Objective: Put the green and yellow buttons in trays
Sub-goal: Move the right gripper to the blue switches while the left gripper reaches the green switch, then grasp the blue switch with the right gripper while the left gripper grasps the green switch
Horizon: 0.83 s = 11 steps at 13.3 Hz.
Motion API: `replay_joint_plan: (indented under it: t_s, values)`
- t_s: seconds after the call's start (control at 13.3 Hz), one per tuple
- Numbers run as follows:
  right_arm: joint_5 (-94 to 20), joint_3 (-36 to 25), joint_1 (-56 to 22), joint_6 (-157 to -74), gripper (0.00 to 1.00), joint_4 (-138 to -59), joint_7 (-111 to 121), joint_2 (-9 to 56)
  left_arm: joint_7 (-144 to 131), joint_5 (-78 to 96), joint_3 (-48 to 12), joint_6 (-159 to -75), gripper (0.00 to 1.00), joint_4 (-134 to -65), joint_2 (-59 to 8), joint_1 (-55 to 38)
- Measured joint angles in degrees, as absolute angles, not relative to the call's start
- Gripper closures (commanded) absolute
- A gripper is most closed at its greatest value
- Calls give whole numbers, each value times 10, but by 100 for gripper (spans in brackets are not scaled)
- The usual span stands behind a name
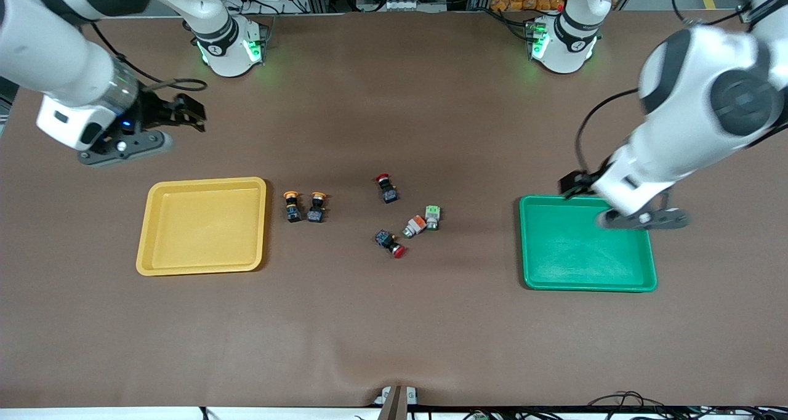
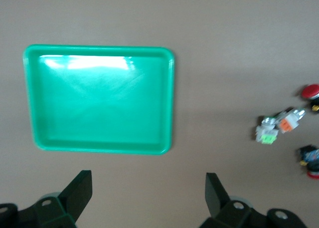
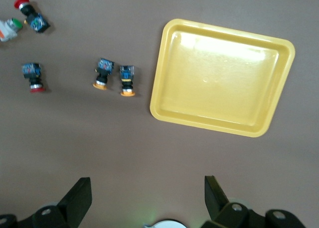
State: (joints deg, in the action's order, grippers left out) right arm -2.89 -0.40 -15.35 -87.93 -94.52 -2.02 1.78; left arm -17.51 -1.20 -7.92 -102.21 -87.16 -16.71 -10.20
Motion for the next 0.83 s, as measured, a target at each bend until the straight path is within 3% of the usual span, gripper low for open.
replay_joint_plan:
  t_s: [0.45, 0.83]
  values:
    - [-46, -3, -236, -1079, 0, -1064, -111, 65, -246, -11, -81, -1133, 0, -872, -246, -197]
    - [-47, -6, -240, -1241, 0, -1106, -111, 178, -285, -11, -81, -1201, 0, -875, -338, -285]
